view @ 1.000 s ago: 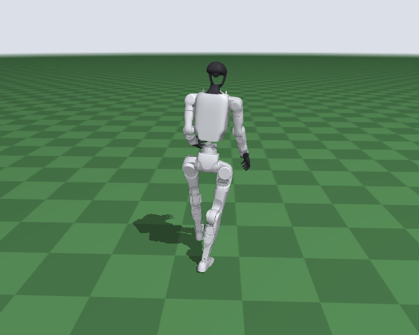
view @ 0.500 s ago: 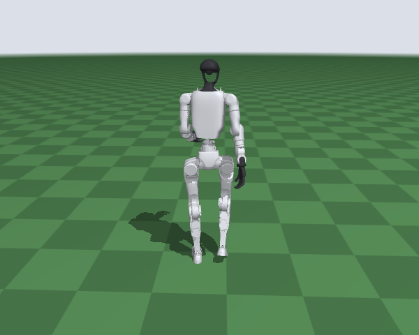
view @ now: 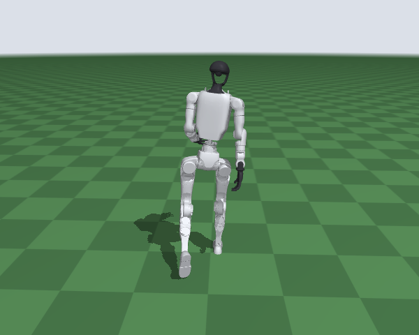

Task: Walk run

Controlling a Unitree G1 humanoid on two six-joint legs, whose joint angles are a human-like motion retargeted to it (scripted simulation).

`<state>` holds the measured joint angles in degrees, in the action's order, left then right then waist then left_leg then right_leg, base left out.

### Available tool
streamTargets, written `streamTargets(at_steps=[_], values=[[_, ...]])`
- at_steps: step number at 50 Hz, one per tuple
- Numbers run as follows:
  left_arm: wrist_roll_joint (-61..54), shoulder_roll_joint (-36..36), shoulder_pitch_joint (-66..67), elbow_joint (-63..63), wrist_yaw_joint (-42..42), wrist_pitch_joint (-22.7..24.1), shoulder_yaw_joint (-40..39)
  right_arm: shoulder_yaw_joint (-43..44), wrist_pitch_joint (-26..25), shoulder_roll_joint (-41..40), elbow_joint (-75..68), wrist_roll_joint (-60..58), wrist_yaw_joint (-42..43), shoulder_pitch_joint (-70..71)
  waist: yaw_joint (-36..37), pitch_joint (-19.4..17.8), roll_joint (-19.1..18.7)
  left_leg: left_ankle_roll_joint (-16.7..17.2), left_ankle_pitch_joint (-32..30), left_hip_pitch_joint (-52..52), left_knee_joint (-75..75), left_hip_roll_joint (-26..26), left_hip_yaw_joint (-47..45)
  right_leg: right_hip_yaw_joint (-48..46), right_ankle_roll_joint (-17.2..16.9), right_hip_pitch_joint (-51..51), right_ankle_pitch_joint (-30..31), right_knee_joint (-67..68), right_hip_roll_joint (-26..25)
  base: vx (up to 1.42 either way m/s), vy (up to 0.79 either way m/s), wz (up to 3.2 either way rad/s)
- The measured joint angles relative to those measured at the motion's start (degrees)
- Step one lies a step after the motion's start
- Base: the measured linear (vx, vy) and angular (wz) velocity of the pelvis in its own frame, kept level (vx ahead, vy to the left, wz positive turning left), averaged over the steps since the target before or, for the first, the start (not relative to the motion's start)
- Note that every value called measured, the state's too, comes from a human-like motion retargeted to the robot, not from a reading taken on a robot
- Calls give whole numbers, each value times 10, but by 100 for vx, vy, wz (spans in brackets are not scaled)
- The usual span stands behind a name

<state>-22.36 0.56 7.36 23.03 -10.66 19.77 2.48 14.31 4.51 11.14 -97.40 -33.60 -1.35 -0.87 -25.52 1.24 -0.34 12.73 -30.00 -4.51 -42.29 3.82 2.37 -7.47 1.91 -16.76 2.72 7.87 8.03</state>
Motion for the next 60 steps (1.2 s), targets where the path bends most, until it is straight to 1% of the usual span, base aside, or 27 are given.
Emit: streamTargets(at_steps=[3,7,10,13,16,20,22,24,25,28,30,32,33,35,38,40,42,46,48,50,52,53,55,56,57,58,60], values=[[4,6,1,1,-5,0,-4,-26,-6,-12,24,2,25,66,-6,3,9,-53,98,-74,-65,-27,-37,4,9,38,-13,-15,-11,71,-38,11],[5,13,8,-6,-6,4,-11,-53,6,-30,95,-30,51,139,45,6,27,-107,216,-167,-56,-41,-114,2,20,84,-21,-40,-29,68,-30,-96],[13,15,17,-12,-8,8,-12,-70,23,-41,147,-47,61,185,71,2,26,-114,253,-211,50,-33,-121,-1,23,118,-34,-50,-54,74,-27,-57],[19,19,22,-14,-7,12,-12,-81,30,-47,195,-51,63,224,93,-8,17,-144,249,-230,197,-40,-147,3,34,156,-51,-56,-89,74,-21,-42],[18,25,26,-14,-4,12,-13,-81,36,-48,232,-51,63,247,110,-8,15,-164,295,-240,328,-28,-190,-5,40,192,-63,-61,-105,88,-15,-31],[23,28,29,-12,-9,13,-15,-75,50,-47,264,-41,68,243,118,5,21,-149,335,-246,435,17,-171,-24,35,230,-54,-56,-113,90,-11,-1],[29,29,28,-11,-14,11,-17,-71,56,-46,264,-37,71,226,135,9,27,-188,299,-249,393,13,-163,-10,24,244,-29,-39,-117,118,-9,-43],[36,28,29,-7,-18,9,-19,-63,57,-47,250,-41,71,202,158,17,31,-189,271,-241,368,3,-169,-9,4,256,25,-16,-118,115,-7,-71],[40,29,30,-6,-19,8,-19,-58,56,-48,238,-47,70,188,169,24,33,-188,244,-234,362,1,-173,-21,-7,260,63,-2,-113,117,-6,-41],[41,27,33,-1,-24,8,-30,-45,33,-57,178,-80,86,145,160,36,43,-215,279,-225,324,20,-87,0,-57,239,225,92,-115,104,-9,3],[34,19,24,3,-29,4,-36,-43,11,-60,119,-81,117,128,140,22,35,-213,310,-199,299,5,-90,32,-75,187,273,224,-149,113,-17,59],[30,10,10,5,-25,1,-36,-35,1,-51,63,-76,126,112,127,12,32,-212,332,-150,310,2,-108,24,-81,135,270,346,-150,89,-17,35],[31,5,3,5,-20,0,-37,-31,-2,-49,45,-77,118,101,132,8,12,-208,338,-136,321,-21,-96,17,-70,120,263,338,-167,73,-8,-36],[38,2,-12,5,-10,-3,-35,-21,-7,-40,27,-83,88,68,136,-1,-10,-201,351,-108,331,-38,-94,-16,-37,79,199,368,-147,81,-2,-24],[50,-4,-27,-3,2,-4,-24,-1,-3,-30,27,-83,43,5,90,-12,-32,-194,362,-65,351,-40,-73,-34,-43,18,106,363,-123,80,-4,112],[56,-10,-32,-12,3,-1,-17,5,4,-24,29,-76,11,-36,67,-16,-40,-194,373,-39,361,-34,-55,-36,-49,-17,48,321,-101,67,-9,101],[54,-16,-37,-17,-3,0,-15,10,13,-17,23,-69,-18,-69,49,-16,-34,-194,385,-15,368,-16,-44,-33,-78,-42,36,246,-67,91,-23,66],[36,-26,-40,-19,-19,-2,-16,22,10,-10,0,-67,-48,-111,33,-19,-7,-187,413,44,378,17,-41,-32,-104,-72,31,77,-1,80,-27,19],[27,-28,-36,-16,-24,-1,-17,25,-4,-10,0,-69,-57,-127,29,-20,-2,-178,425,73,383,21,-40,-32,-110,-91,19,3,13,74,-26,-1],[22,-25,-29,-10,-30,-1,-22,29,-16,-10,0,-75,-67,-134,25,-18,-7,-163,432,94,386,16,-38,-15,-136,-108,5,-69,9,80,-28,-5],[22,-16,-18,-4,-30,-1,-25,32,-17,-9,0,-80,-74,-134,21,-15,-17,-147,431,108,381,9,-37,-42,-159,-111,-4,-107,4,91,-34,7],[21,-11,-12,-2,-29,-1,-24,33,-16,-9,0,-83,-75,-133,13,-15,-20,-138,426,116,374,7,-30,-52,-163,-108,-5,-103,3,74,-25,35],[17,1,-1,6,-28,0,-22,36,-11,-8,0,-85,-73,-121,3,-8,-29,-116,398,120,361,2,-22,-45,-105,-107,-1,-66,-7,76,-25,49],[12,6,6,10,-28,-1,-17,39,-8,-8,0,-85,-65,-115,-8,-4,-35,-98,371,122,350,-3,-11,-76,-98,-104,13,-56,-3,103,-38,79],[8,11,12,14,-29,-1,-13,42,-4,-8,1,-84,-57,-109,-20,-1,-40,-78,338,123,335,-8,3,-82,-90,-99,32,-48,-4,115,-45,117],[3,16,17,19,-32,-2,-11,44,0,-9,2,-82,-47,-103,-36,0,-45,-57,293,123,314,-12,23,-42,-82,-90,59,-45,-15,106,-47,106],[0,23,25,29,-42,-8,-10,37,9,-12,10,-71,-31,-91,-42,9,-49,-4,175,114,252,-14,40,18,-52,-74,66,-26,-28,104,-51,59]])
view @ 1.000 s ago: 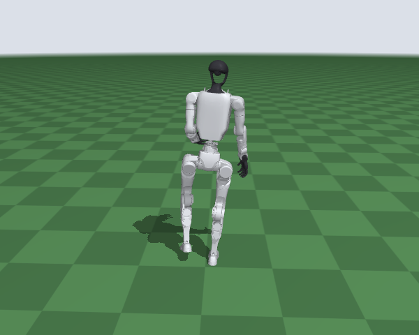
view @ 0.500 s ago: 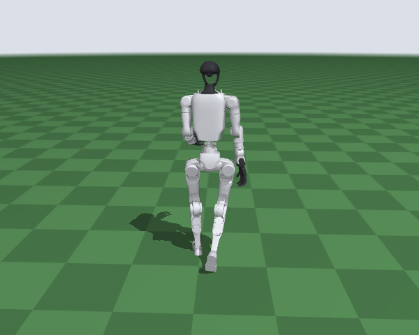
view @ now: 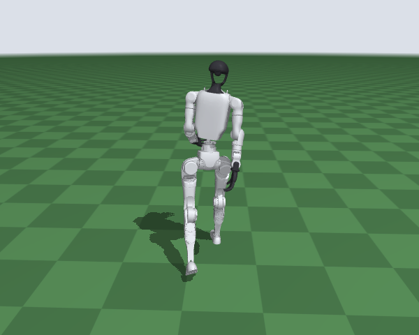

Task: Walk run

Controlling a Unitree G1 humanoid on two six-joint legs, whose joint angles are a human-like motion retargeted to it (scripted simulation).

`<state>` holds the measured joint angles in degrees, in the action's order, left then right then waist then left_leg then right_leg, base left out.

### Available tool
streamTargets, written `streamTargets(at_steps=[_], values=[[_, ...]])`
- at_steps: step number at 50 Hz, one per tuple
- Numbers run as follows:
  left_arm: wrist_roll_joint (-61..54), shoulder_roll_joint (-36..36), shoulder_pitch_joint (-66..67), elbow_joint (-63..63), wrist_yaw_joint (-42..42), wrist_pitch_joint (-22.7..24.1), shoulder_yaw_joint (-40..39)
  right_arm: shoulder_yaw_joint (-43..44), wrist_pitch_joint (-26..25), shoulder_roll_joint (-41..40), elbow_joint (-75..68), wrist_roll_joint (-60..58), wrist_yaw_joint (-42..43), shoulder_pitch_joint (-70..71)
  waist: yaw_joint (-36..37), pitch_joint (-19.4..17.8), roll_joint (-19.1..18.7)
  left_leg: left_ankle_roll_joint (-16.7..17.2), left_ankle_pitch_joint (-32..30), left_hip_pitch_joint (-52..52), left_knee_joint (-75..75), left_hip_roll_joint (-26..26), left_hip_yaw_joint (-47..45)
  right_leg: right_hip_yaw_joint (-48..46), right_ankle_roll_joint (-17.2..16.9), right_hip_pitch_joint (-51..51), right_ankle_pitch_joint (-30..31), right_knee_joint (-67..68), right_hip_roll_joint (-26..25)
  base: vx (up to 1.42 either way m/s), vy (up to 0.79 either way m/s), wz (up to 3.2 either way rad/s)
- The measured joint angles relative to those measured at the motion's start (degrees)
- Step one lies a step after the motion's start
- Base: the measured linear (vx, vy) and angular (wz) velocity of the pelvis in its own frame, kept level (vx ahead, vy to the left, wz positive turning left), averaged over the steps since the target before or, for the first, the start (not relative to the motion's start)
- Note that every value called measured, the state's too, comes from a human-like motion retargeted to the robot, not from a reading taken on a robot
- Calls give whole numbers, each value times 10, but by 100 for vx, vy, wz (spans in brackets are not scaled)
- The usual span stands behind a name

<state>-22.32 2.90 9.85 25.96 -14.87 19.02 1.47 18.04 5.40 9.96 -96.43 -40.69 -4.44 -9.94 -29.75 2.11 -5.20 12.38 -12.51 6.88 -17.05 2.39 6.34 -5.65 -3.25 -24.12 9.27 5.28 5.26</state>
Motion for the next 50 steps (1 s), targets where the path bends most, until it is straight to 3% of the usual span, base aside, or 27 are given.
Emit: streamTargets(at_steps=[3,5,7,10,12,14,20,25,28,30,33,35,37,38,40,42,45,47,50], values=[[8,8,-1,8,1,-1,11,-19,1,-1,9,24,12,44,0,15,25,26,-133,-71,-171,24,-38,25,24,23,-36,30,33,90,-37,27],[14,5,-6,6,6,2,10,-32,-7,-8,21,24,20,81,10,24,46,26,-175,-123,-279,34,-36,-62,37,58,-47,27,54,61,-43,-36],[22,3,-10,3,2,4,-1,-46,-13,-16,38,18,37,122,20,28,58,11,-108,-170,-327,34,-28,-17,58,83,-60,14,15,79,-60,-49],[23,2,-10,-7,7,8,-11,-65,-11,-22,71,8,66,184,40,26,77,-53,-16,-241,-350,-6,-92,-25,64,126,-66,-7,6,71,-42,-84],[21,-2,-11,-14,13,12,-16,-81,-3,-29,98,4,76,222,71,26,91,-93,44,-283,-323,-21,-138,-13,74,148,-71,-16,-9,69,-35,-147],[23,-5,-11,-21,14,15,-20,-91,6,-35,127,1,78,255,96,23,95,-109,75,-310,-250,-20,-152,-1,81,169,-79,-23,-28,69,-29,-127],[27,-1,-21,-27,21,16,-27,-92,22,-44,208,-5,62,328,146,-5,74,-142,91,-342,39,-4,-158,18,105,245,-114,-35,-100,75,-20,-74],[24,2,-18,-25,24,16,-27,-88,43,-42,238,-3,79,325,164,-4,80,-101,157,-351,174,39,-182,-2,113,297,-128,-31,-115,88,-16,-23],[26,-3,-16,-16,10,11,-30,-89,52,-38,213,7,96,301,194,6,87,-157,147,-345,136,35,-184,-3,101,311,-98,-9,-118,87,-14,-61],[28,-5,-5,-11,6,12,-27,-94,51,-34,181,7,94,278,223,16,94,-178,99,-338,124,31,-184,-12,78,322,-47,14,-112,108,-11,-103],[24,-8,15,-1,1,11,-26,-95,30,-31,118,-18,84,232,233,33,106,-208,90,-324,100,47,-130,-19,-6,315,106,89,-98,124,-5,-39],[10,-18,12,9,0,3,-28,-99,11,-30,70,-28,88,205,211,28,95,-207,118,-322,63,39,-93,13,-66,275,195,190,-130,105,-10,61],[5,-30,2,15,9,-2,-24,-107,4,-22,24,-23,83,184,195,17,89,-210,145,-281,59,24,-136,16,-107,217,207,334,-149,95,-19,67],[7,-35,-3,18,15,-3,-20,-107,3,-18,6,-25,73,172,192,16,84,-209,156,-259,67,20,-135,7,-112,196,207,371,-147,78,-18,16],[13,-42,-15,20,31,-3,-15,-104,-1,-15,-10,-34,46,140,202,12,56,-202,171,-234,80,-7,-113,-5,-72,159,171,381,-161,77,-13,-35],[15,-40,-29,21,43,-4,-8,-90,-3,-11,-6,-48,27,98,193,6,40,-198,182,-208,88,-17,-118,-38,-33,118,107,398,-123,88,-8,32],[18,-40,-40,7,48,1,3,-67,6,-5,3,-55,21,41,146,-3,19,-192,197,-168,109,-18,-92,-50,-16,57,18,374,-86,66,-7,115],[24,-39,-42,-5,44,7,3,-53,9,-3,4,-57,19,10,127,-5,19,-192,211,-142,118,-7,-81,-44,-19,29,-18,308,-50,83,-19,66],[26,-38,-47,-15,33,10,-3,-26,0,-3,-2,-57,17,-20,103,-10,35,-192,234,-100,126,18,-72,-15,-34,4,-21,168,0,77,-27,42]])
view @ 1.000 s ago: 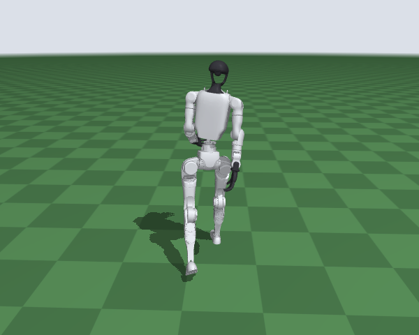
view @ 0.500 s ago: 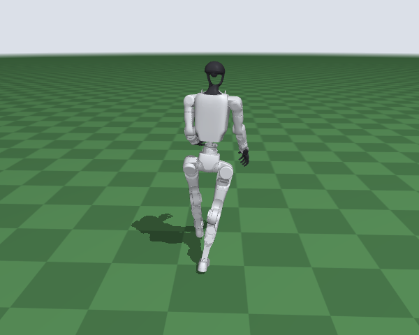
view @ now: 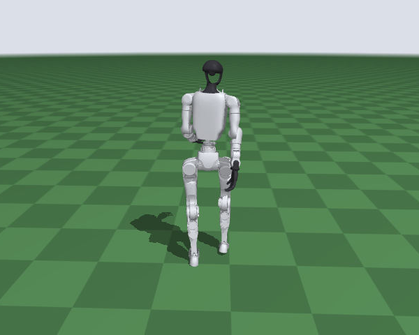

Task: Walk run

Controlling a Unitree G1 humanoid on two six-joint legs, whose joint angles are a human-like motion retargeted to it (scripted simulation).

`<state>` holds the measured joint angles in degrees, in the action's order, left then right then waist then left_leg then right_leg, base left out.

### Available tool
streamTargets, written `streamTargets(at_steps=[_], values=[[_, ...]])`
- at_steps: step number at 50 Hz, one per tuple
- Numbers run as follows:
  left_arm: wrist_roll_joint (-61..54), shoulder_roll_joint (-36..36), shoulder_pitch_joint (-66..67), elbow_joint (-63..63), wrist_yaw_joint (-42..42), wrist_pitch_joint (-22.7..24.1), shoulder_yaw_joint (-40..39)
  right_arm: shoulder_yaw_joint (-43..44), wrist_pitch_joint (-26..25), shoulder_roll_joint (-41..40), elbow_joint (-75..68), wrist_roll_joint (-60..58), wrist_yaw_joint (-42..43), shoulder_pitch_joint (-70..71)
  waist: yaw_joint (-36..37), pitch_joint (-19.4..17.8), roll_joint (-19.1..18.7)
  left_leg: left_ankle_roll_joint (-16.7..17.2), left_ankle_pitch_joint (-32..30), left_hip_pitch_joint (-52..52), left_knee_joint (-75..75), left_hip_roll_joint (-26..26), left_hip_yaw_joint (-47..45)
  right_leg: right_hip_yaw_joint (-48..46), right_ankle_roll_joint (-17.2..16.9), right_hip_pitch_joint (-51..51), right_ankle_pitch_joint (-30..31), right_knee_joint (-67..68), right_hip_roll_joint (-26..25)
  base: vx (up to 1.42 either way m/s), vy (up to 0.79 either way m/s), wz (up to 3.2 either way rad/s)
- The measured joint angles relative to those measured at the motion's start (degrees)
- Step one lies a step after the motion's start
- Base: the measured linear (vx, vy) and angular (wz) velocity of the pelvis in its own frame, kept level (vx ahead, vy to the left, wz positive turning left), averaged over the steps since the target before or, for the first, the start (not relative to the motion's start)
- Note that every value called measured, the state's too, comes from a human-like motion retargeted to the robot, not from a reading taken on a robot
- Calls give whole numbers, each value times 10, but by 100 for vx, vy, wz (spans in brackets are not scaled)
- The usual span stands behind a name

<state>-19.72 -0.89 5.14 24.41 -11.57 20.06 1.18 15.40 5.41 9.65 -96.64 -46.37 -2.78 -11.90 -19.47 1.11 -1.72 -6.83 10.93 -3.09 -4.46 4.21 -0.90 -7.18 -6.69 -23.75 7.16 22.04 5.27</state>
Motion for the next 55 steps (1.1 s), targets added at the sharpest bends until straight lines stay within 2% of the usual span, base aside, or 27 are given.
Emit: streamTargets(at_steps=[3,6,8,10,12,13,15,16,18,20,22,25,27,30,35,37,38,40,41,42,43,45,47,50,52,53,55], values=[[-7,0,0,-3,-4,2,0,21,-7,-2,-7,16,-7,-16,-14,-8,8,8,24,45,4,9,6,-32,-9,-16,-32,-124,60,76,-29,24],[-11,0,2,-1,-3,5,-4,30,-10,-2,-8,35,-22,-22,-21,-11,-4,25,41,79,6,-4,5,-15,-39,-36,-44,-236,61,86,-37,-1],[-8,4,7,2,-5,6,-8,31,-11,-1,-8,39,-28,-19,-24,-9,-7,37,45,97,-2,-5,-1,-30,-58,-40,-48,-239,63,85,-40,-14],[-6,8,13,8,-8,6,-11,29,-14,0,-8,38,-31,-8,-33,-3,-12,54,29,104,-15,-10,-1,-14,-8,-48,-41,-190,58,86,-40,30],[-12,14,26,16,-10,3,-6,31,-14,0,-6,32,-22,1,-56,7,-23,82,-25,110,-36,-24,17,-70,-9,-36,-18,-169,64,102,-49,83],[-16,18,31,21,-12,1,-5,31,-12,1,-2,28,-17,6,-68,14,-28,100,-64,109,-52,-30,27,-57,-5,-28,6,-165,55,87,-43,74],[-19,25,42,29,-21,-3,-10,23,-9,0,5,29,-7,18,-77,24,-35,135,-174,103,-101,-40,37,33,29,-16,9,-151,24,86,-48,37],[-17,29,49,31,-23,-4,-7,19,-8,0,7,34,-3,28,-82,23,-37,155,-239,91,-147,-43,51,42,45,-5,2,-144,19,113,-70,25],[-15,35,58,31,-18,-4,1,10,-8,0,10,41,0,54,-81,25,-28,188,-337,49,-263,-35,61,49,78,23,-17,-139,16,103,-64,-1],[-14,36,52,30,-11,-4,4,-4,-10,-1,16,48,3,94,-74,27,-11,194,-409,-9,-391,-19,57,-10,102,54,-31,-141,29,75,-47,-24],[-9,38,45,29,-18,-4,1,-18,-15,-3,28,48,11,133,-77,32,1,168,-384,-61,-444,-20,49,5,119,77,-46,-148,19,71,-45,23],[-2,41,42,25,-26,-2,-4,-33,-16,-4,56,33,34,190,-69,33,10,136,-290,-132,-478,-32,29,11,135,116,-59,-165,-2,68,-43,-20],[-2,39,43,20,-26,3,-5,-44,-9,-5,84,24,48,221,-35,34,24,104,-231,-176,-459,-41,-19,2,145,140,-64,-178,-10,78,-43,-119],[4,34,49,10,-30,10,-3,-61,8,-4,126,25,58,260,10,31,33,78,-165,-223,-361,-44,-58,20,156,171,-76,-190,-37,69,-35,-111],[9,35,55,6,-33,16,-3,-69,35,3,185,43,59,313,52,5,19,48,-148,-243,-100,-36,-90,28,172,234,-107,-200,-101,72,-30,-55],[8,39,57,6,-31,16,-4,-66,43,5,201,46,57,322,57,2,17,53,-118,-248,-19,-3,-79,18,178,257,-117,-203,-112,100,-27,-9],[7,40,56,7,-32,15,-6,-63,46,5,207,46,55,325,57,1,18,70,-105,-252,17,16,-64,9,179,268,-121,-204,-116,83,-22,-2],[9,41,58,6,-33,12,-12,-60,52,4,212,47,53,323,58,0,21,100,-84,-253,53,28,-76,-2,180,289,-127,-202,-123,80,-21,-8],[13,41,57,5,-36,10,-16,-58,52,3,211,46,54,317,65,-2,23,105,-84,-250,46,24,-96,-2,179,298,-124,-196,-129,102,-24,-39],[18,41,56,5,-38,8,-21,-56,53,1,208,45,55,311,73,-1,26,96,-86,-247,35,21,-108,-2,176,305,-118,-190,-131,102,-25,-66],[24,41,55,4,-41,7,-27,-54,53,-2,201,44,57,303,85,4,33,59,-92,-246,18,22,-104,-3,168,310,-106,-183,-127,87,-23,-84],[39,39,55,3,-46,6,-38,-49,51,-7,179,37,58,283,115,16,48,20,-116,-247,-4,27,-88,-5,146,316,-65,-166,-119,87,-22,-99],[48,38,61,3,-48,8,-44,-43,38,-12,146,19,55,254,135,27,61,11,-157,-231,-9,28,-79,-24,104,323,17,-134,-109,110,-21,-83],[38,31,64,8,-50,8,-56,-46,5,-25,83,-11,60,209,134,33,80,-5,-138,-227,-52,34,-24,0,-2,305,185,-36,-104,117,-24,-18],[20,19,52,14,-51,3,-60,-61,-13,-26,32,-10,66,192,106,23,74,-10,-103,-196,-74,21,-39,18,-53,248,228,109,-133,94,-32,84],[14,15,46,17,-49,2,-59,-66,-20,-21,11,-11,63,185,95,19,80,-13,-89,-170,-74,24,-59,22,-73,217,228,198,-135,81,-32,57],[10,9,33,19,-40,2,-59,-68,-33,-22,-8,-25,50,163,98,17,55,-10,-70,-138,-59,3,-33,32,-73,178,228,227,-161,78,-22,-28]])
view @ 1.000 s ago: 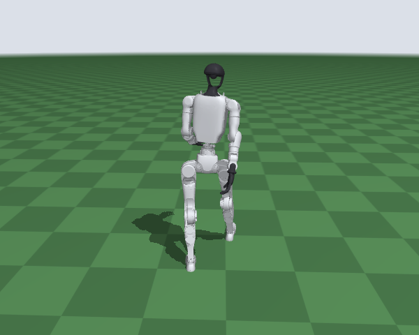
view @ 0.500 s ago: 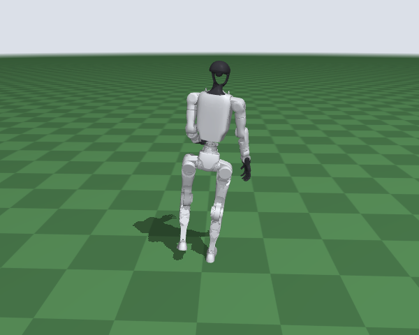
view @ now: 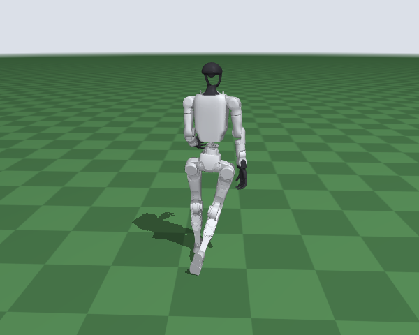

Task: Walk run

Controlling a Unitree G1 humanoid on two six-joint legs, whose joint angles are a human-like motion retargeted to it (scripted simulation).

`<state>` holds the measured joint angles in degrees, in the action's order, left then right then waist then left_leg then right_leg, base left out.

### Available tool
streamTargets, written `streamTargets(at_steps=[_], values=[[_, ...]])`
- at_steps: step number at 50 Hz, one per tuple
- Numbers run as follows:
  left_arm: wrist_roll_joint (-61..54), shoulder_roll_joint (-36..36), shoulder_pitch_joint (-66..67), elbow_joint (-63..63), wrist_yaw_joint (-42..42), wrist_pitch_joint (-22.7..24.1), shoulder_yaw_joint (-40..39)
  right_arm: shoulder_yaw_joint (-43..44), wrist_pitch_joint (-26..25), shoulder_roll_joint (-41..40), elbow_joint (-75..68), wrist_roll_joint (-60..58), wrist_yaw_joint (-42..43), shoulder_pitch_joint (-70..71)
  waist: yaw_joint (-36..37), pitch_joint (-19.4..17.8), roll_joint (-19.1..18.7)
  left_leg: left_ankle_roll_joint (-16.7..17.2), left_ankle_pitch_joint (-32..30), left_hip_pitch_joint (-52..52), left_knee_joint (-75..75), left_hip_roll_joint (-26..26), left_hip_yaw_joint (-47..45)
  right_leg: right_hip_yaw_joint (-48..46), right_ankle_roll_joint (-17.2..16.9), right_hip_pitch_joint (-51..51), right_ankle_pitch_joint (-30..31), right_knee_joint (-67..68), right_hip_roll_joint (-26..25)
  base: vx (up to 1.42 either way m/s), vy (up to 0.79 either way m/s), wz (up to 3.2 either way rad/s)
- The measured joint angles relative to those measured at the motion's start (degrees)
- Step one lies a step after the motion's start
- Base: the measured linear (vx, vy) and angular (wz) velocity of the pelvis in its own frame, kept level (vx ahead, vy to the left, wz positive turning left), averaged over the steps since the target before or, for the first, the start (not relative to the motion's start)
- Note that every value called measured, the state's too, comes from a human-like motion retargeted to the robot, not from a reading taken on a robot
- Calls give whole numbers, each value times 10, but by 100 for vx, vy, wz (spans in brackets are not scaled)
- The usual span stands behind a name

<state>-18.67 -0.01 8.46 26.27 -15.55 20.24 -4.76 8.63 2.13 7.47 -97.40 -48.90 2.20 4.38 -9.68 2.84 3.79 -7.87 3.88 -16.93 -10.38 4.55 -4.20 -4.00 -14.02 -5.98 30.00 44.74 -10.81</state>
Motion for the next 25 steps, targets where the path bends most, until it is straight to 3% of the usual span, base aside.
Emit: streamTargets(at_steps=[3,6,8,11,13,18,20,22,25], values=[[-8,2,-14,-2,31,-2,8,11,-4,-1,8,-24,-8,-51,-10,-4,-39,10,17,36,13,-37,1,-40,62,-65,-86,16,33,90,-16,-14],[-15,3,-18,-14,49,3,23,24,12,3,23,-19,-5,-98,-65,-7,-67,16,32,76,36,-44,18,-63,76,-130,-172,-10,88,83,-16,116],[-14,2,-20,-22,46,6,26,34,20,9,29,-12,-8,-125,-92,-8,-73,16,46,102,46,-37,29,-63,75,-163,-212,-68,132,85,-23,75],[-13,-2,-26,-30,31,4,26,52,19,16,25,-3,-17,-149,-118,-12,-64,17,71,148,56,-16,35,-17,53,-189,-221,-213,183,75,-28,39],[-14,-7,-28,-32,23,4,26,61,16,20,15,5,-22,-158,-123,-14,-55,23,88,182,62,-7,31,-37,52,-200,-233,-305,238,78,-37,0],[-14,-8,-24,-27,13,6,24,82,5,29,0,12,-36,-166,-133,-10,-79,57,98,232,59,-40,26,-19,52,-212,-280,-456,246,87,-45,5],[-15,-1,-19,-20,11,3,23,87,0,31,0,13,-39,-166,-142,0,-79,72,73,240,41,-44,31,-31,64,-209,-270,-419,245,83,-52,55],[-18,6,-7,-13,11,2,24,88,-4,30,0,17,-37,-164,-160,13,-74,90,7,245,12,-49,48,-104,47,-202,-232,-386,263,102,-75,84],[-20,17,13,-1,1,0,18,85,-6,24,0,27,-34,-150,-171,20,-73,105,-162,231,-78,-74,57,18,95,-176,-238,-358,221,92,-74,49]])
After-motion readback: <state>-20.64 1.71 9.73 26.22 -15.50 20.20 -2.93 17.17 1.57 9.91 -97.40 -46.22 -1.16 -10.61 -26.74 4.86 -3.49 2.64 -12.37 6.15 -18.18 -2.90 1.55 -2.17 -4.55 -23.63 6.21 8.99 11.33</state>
